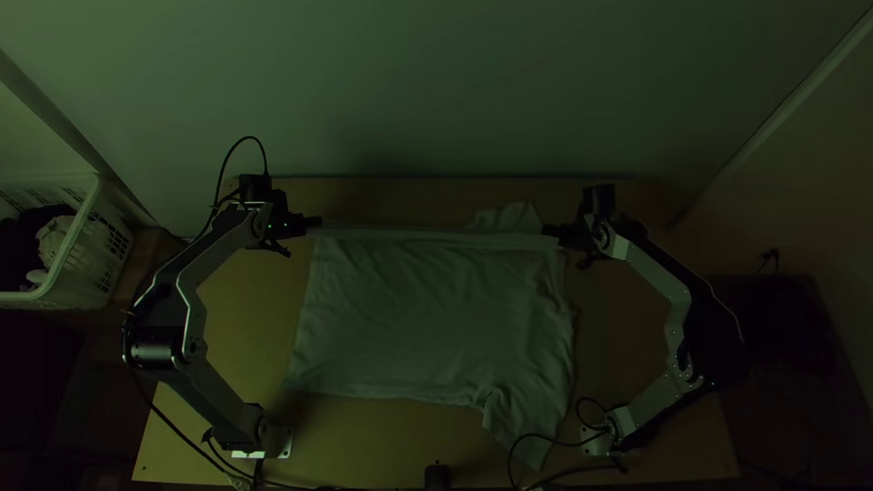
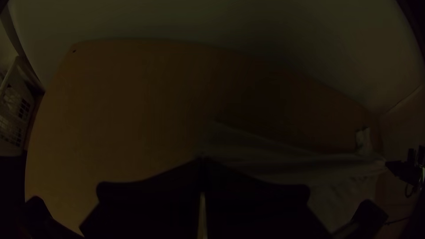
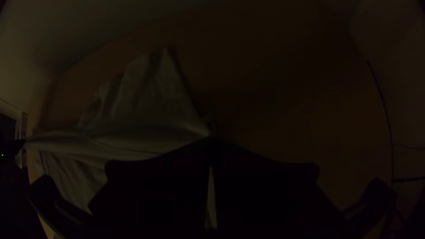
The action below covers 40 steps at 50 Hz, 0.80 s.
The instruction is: Fold the t-shirt
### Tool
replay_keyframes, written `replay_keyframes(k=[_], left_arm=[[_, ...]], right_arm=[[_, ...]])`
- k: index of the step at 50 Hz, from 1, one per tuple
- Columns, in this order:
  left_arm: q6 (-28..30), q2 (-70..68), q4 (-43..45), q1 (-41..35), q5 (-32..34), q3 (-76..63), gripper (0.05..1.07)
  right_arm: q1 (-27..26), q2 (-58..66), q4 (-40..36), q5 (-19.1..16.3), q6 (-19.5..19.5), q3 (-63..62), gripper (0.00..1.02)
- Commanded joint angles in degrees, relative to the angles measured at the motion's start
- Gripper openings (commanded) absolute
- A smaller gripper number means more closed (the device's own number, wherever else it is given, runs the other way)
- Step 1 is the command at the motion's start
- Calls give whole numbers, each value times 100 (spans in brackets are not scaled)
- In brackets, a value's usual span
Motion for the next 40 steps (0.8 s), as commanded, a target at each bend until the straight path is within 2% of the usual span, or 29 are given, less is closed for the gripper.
replay_keyframes(k=[1, 20, 40], left_arm=[[-91, -369, 121, -3, 2, -413, 8], [-99, -861, 543, -205, 2, -1520, 8], [-64, -835, 1009, -117, -7, -2048, 8]], right_arm=[[40, -396, 67, 151, -59, -421, 2], [181, -1170, 260, 283, -51, -1572, 2], [436, -1337, 418, 344, -24, -2214, 2]])
